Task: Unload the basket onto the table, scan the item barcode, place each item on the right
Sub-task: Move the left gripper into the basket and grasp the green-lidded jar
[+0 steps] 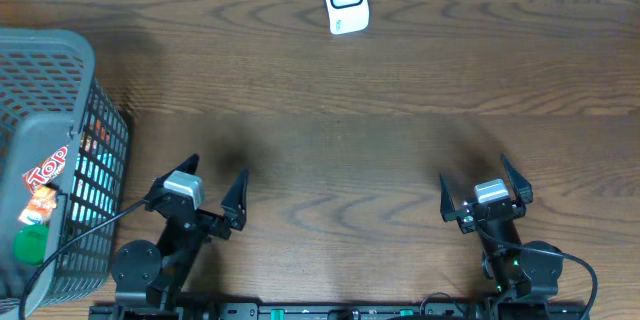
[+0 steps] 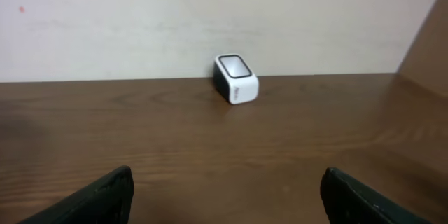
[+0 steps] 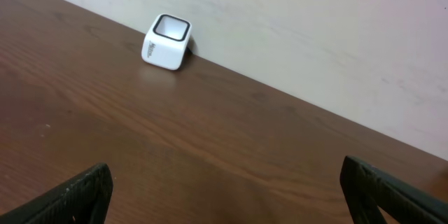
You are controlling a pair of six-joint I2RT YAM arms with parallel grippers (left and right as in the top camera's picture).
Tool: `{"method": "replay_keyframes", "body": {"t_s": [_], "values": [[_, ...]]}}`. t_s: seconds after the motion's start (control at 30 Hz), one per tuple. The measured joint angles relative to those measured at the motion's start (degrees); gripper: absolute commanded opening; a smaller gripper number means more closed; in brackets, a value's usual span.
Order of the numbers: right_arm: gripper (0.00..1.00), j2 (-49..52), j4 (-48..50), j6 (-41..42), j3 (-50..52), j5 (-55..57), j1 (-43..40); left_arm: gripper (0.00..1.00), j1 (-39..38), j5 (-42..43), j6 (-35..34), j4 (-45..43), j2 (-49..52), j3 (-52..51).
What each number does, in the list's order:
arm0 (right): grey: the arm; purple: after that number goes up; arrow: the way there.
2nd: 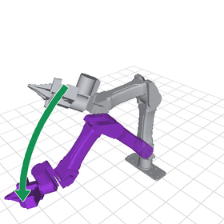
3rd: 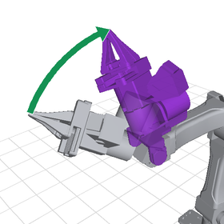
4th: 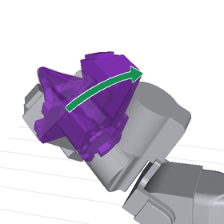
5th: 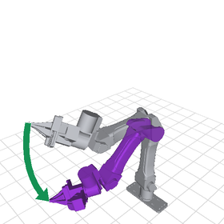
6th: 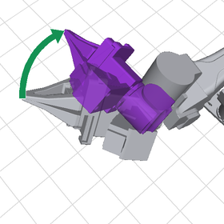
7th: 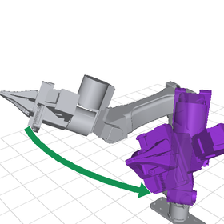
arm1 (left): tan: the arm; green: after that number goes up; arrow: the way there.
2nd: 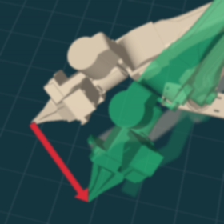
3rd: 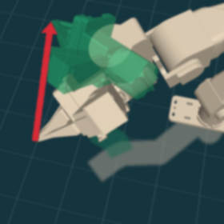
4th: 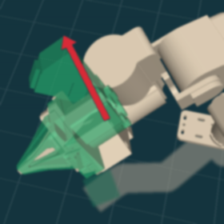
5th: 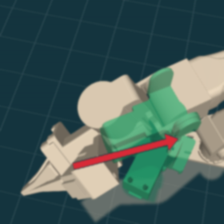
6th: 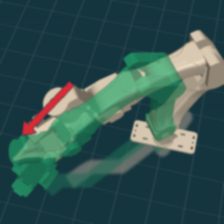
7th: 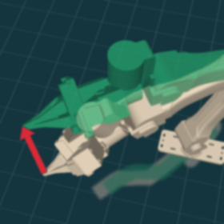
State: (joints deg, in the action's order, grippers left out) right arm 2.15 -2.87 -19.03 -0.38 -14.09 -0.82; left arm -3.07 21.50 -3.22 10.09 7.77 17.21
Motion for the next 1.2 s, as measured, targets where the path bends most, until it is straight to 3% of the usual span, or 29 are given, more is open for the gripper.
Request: {"method": "replay_keyframes", "body": {"t_s": [0.23, 0.53, 0.67, 0.97, 1.2], "values": [[0.99, 0.0, 0.0, 0.0, 0.0, 0.0, 0.0, 0.86, 0.0, 1.0, -0.4, 6.0, 2.2, 2.5], [0.99, 0.2, 0.0, 0.0, 0.0, 0.0, 0.0, 0.86, 0.0, -0.9, -1.3, 15.9, 19.4, 17.6], [0.99, 0.2, 0.0, 0.0, 0.0, 0.0, 0.0, 0.86, 0.0, -0.9, -1.3, 16.6, 26.8, 22.9], [0.99, 0.2, 0.0, 0.0, 0.0, 0.0, 0.0, 0.86, 0.0, -0.8, -1.3, 12.9, 34.6, 24.4], [0.99, 0.2, 0.0, 0.0, 0.0, 0.0, 0.0, 0.86, 0.0, -0.9, -1.3, 20.7, 39.9, 33.5]]}}
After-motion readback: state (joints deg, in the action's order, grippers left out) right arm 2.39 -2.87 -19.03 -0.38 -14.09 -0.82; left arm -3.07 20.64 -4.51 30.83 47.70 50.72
